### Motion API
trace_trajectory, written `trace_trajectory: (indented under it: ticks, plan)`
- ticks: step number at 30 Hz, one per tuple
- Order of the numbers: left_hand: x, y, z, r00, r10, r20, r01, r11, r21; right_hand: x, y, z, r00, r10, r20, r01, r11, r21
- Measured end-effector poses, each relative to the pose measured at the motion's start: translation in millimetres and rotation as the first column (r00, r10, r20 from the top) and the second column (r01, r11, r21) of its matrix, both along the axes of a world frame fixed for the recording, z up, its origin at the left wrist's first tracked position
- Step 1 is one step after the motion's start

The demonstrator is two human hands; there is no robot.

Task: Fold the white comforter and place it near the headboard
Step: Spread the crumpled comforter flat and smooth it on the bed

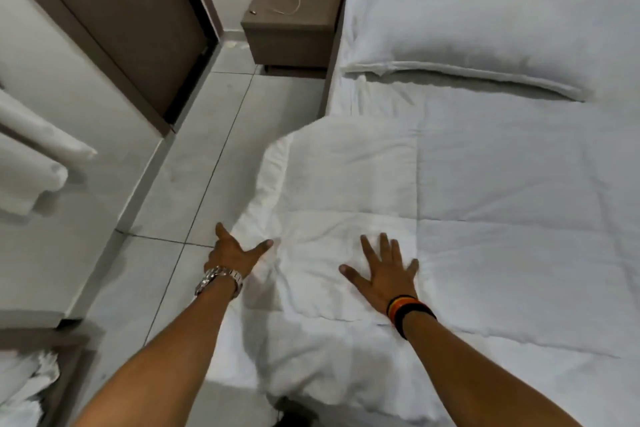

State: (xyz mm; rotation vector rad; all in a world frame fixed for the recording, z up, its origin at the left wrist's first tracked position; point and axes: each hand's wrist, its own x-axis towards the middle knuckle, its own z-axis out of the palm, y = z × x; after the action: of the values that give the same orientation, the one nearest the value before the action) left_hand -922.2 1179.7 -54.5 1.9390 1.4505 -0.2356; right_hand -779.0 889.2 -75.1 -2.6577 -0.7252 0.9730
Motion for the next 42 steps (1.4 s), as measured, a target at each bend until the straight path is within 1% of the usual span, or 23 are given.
trace_trajectory:
  ticks: [2, 5, 8, 10, 12, 15, 18, 20, 21, 23, 25, 27, 28, 29, 30, 31, 32, 34, 36, 37, 39, 41, 42]
  plan:
    - [39, 20, -5, 0.997, -0.056, 0.059, 0.056, 0.998, 0.009, 12, 8, -4, 0.998, -0.063, 0.032, 0.062, 0.998, 0.009]
    - [124, 51, -13, 0.960, -0.218, 0.177, 0.220, 0.975, 0.006, 32, 29, -15, 0.981, -0.179, 0.074, 0.178, 0.984, 0.022]
    - [221, 74, -27, 0.892, -0.363, 0.270, 0.377, 0.926, -0.001, 43, 65, -34, 0.944, -0.308, 0.122, 0.307, 0.951, 0.023]
    - [270, 78, -30, 0.819, -0.486, 0.306, 0.492, 0.869, 0.062, 44, 90, -43, 0.921, -0.356, 0.155, 0.367, 0.929, -0.043]
    - [328, 94, -38, 0.726, -0.630, 0.276, 0.627, 0.771, 0.109, 58, 126, -60, 0.881, -0.442, 0.169, 0.462, 0.881, -0.103]
    - [375, 102, -41, 0.584, -0.793, 0.175, 0.782, 0.607, 0.140, 65, 144, -66, 0.851, -0.478, 0.217, 0.514, 0.841, -0.167]
    - [393, 106, -42, 0.437, -0.898, 0.056, 0.886, 0.440, 0.146, 63, 148, -68, 0.839, -0.488, 0.239, 0.537, 0.815, -0.221]
    - [405, 111, -35, 0.319, -0.948, -0.011, 0.935, 0.313, 0.168, 66, 157, -62, 0.818, -0.530, 0.222, 0.570, 0.798, -0.195]
    - [410, 118, -32, 0.290, -0.957, -0.013, 0.939, 0.282, 0.197, 66, 164, -58, 0.797, -0.564, 0.216, 0.597, 0.789, -0.146]
    - [416, 135, -27, 0.312, -0.950, 0.012, 0.925, 0.306, 0.224, 60, 179, -51, 0.778, -0.594, 0.207, 0.611, 0.791, -0.029]
    - [413, 148, -29, 0.375, -0.927, 0.001, 0.910, 0.369, 0.190, 42, 187, -49, 0.796, -0.571, 0.203, 0.586, 0.810, -0.020]
    - [402, 146, -34, 0.432, -0.902, -0.004, 0.887, 0.424, 0.185, 17, 192, -50, 0.772, -0.602, 0.206, 0.618, 0.786, -0.019]
    - [393, 138, -39, 0.416, -0.909, -0.001, 0.881, 0.404, 0.246, 2, 191, -49, 0.729, -0.649, 0.216, 0.664, 0.748, 0.007]
    - [381, 127, -43, 0.361, -0.932, 0.004, 0.873, 0.340, 0.349, -12, 189, -46, 0.679, -0.699, 0.225, 0.712, 0.701, 0.029]
    - [366, 115, -45, 0.270, -0.963, 0.004, 0.863, 0.244, 0.443, -28, 186, -43, 0.616, -0.749, 0.244, 0.765, 0.643, 0.044]
    - [348, 101, -48, 0.155, -0.988, 0.007, 0.857, 0.138, 0.497, -45, 182, -39, 0.531, -0.802, 0.274, 0.824, 0.564, 0.055]
    - [328, 88, -50, 0.039, -0.999, 0.021, 0.864, 0.044, 0.501, -61, 178, -36, 0.439, -0.847, 0.301, 0.877, 0.476, 0.058]
    - [281, 54, -50, -0.211, -0.975, 0.071, 0.882, -0.158, 0.444, -103, 170, -28, 0.216, -0.914, 0.344, 0.964, 0.255, 0.071]
    - [233, 19, -47, -0.408, -0.909, 0.079, 0.853, -0.349, 0.389, -141, 162, -24, -0.017, -0.938, 0.347, 0.994, 0.023, 0.109]
    - [215, 5, -47, -0.470, -0.878, 0.090, 0.832, -0.407, 0.376, -155, 158, -23, -0.128, -0.938, 0.322, 0.988, -0.093, 0.123]
    - [181, -20, -50, -0.556, -0.823, 0.115, 0.789, -0.480, 0.383, -179, 151, -20, -0.383, -0.897, 0.221, 0.922, -0.357, 0.149]
    - [159, -38, -58, -0.615, -0.781, 0.114, 0.756, -0.542, 0.367, -199, 148, -22, -0.615, -0.788, -0.007, 0.769, -0.603, 0.213]
    - [152, -42, -64, -0.628, -0.771, 0.109, 0.749, -0.560, 0.355, -205, 149, -24, -0.684, -0.712, -0.160, 0.671, -0.700, 0.245]
